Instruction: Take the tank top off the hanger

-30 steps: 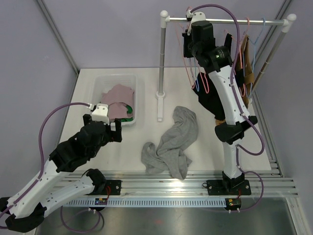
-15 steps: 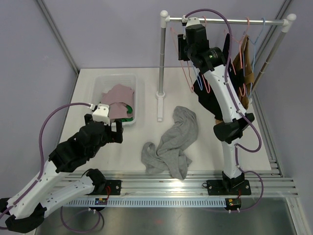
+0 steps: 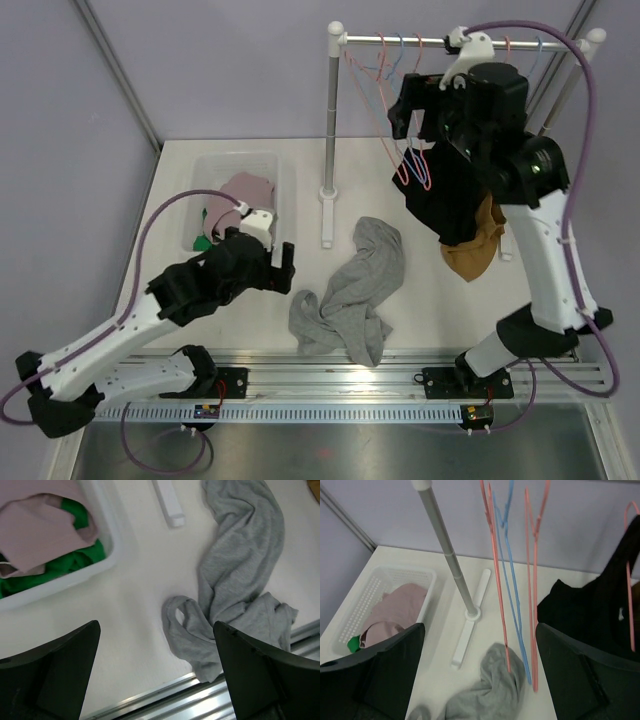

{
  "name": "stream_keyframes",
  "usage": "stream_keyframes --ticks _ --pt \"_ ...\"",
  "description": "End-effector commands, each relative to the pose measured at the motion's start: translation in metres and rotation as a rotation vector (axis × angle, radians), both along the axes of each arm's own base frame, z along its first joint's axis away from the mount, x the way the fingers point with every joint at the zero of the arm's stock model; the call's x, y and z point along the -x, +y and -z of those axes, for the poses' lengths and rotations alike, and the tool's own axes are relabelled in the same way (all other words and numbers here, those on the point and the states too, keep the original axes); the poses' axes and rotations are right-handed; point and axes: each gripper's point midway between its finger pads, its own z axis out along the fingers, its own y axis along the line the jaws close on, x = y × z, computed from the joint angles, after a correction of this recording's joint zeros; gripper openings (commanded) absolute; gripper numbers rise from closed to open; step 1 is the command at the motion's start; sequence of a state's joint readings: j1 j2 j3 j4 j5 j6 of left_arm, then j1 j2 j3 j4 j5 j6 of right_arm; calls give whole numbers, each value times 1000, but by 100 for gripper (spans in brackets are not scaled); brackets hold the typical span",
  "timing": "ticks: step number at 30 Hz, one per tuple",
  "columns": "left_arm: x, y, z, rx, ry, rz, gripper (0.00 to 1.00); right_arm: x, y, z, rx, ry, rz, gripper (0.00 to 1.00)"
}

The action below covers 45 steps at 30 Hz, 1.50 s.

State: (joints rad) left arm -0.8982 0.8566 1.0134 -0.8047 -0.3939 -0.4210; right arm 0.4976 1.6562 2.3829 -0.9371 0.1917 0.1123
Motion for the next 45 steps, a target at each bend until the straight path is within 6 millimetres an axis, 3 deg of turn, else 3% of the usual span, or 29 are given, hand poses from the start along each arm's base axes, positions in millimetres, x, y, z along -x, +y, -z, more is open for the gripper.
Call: stream_keyframes --ticks 1,2,3,4,5,6,7,8,9,10,11,14,17,19,22,25,26,27,29,30,31,34,35,37,38,39,41,44,45 --pt "3 -63 2 92 41 86 99 57 -25 -15 -69 -40 -4 100" --pt "5 -74 8 85 53 105 99 58 -25 18 -48 25 2 100" --pt "6 -85 15 73 67 124 99 85 -33 0 -106 -41 -30 100" --pt "7 -104 27 61 84 153 99 95 -35 7 -118 -33 -40 100" --pt "8 -115 35 51 97 169 99 98 -36 37 -106 23 -37 100" --pt "10 -126 40 53 109 197 99 121 -38 29 -147 -15 -89 99" --pt "9 -147 52 48 114 233 99 130 -37 38 -153 -3 -113 100" --pt "11 -157 59 51 134 258 99 134 -35 64 -140 49 -130 99" --pt "10 -165 65 45 141 270 99 151 -36 63 -162 31 -168 99" --pt "6 -177 66 52 137 275 99 157 -29 84 -152 76 -217 99" --pt "3 -184 85 12 164 271 99 166 -26 89 -159 85 -255 99" --pt "-2 -203 116 -31 205 276 99 185 -30 105 -158 106 -285 100" --pt "-6 -216 133 -35 220 268 99 197 -38 113 -164 100 -281 100" --pt "-10 -220 162 -87 251 248 99 209 -41 113 -169 85 -300 99" --pt "-9 -224 178 -121 264 250 98 218 -43 112 -170 78 -319 99" --pt "-6 -226 183 -134 275 276 81 228 -42 108 -185 64 -351 99" --pt "-6 -225 182 -139 270 274 64 232 -39 110 -189 70 -375 100" --pt "-7 -224 181 -143 265 272 53 237 -39 107 -196 58 -392 100" --pt "-11 -221 174 -155 241 269 33 243 -37 108 -199 53 -420 100" --pt "-11 -215 172 -177 239 262 10 247 -40 106 -201 37 -422 100" --pt "-14 -215 159 -170 219 259 0 249 -42 102 -201 23 -423 100" --pt "-17 -200 133 -191 176 223 0 253 -49 96 -190 -4 -404 99" --pt "-22 -193 105 -159 121 193 0 253 -51 95 -185 -8 -395 100" --pt "-24 -176 82 -163 83 152 0 255 -54 94 -175 -16 -387 100" --pt "-32 -167 46 -126 13 99 0 254 -55 94 -172 -14 -383 99" --pt "-33 -149 39 -171 13 64 0 254 -55 93 -171 -18 -382 99" --pt "-43 -130 -1 -168 -60 -16 0 254 -56 92 -171 -26 -377 99" --pt "-51 -92 -40 -196 -102 -93 0 253 -57 91 -171 -31 -373 100" --pt "-51 -79 -63 -178 -124 -106 0 252 -57 91 -170 -30 -371 99"
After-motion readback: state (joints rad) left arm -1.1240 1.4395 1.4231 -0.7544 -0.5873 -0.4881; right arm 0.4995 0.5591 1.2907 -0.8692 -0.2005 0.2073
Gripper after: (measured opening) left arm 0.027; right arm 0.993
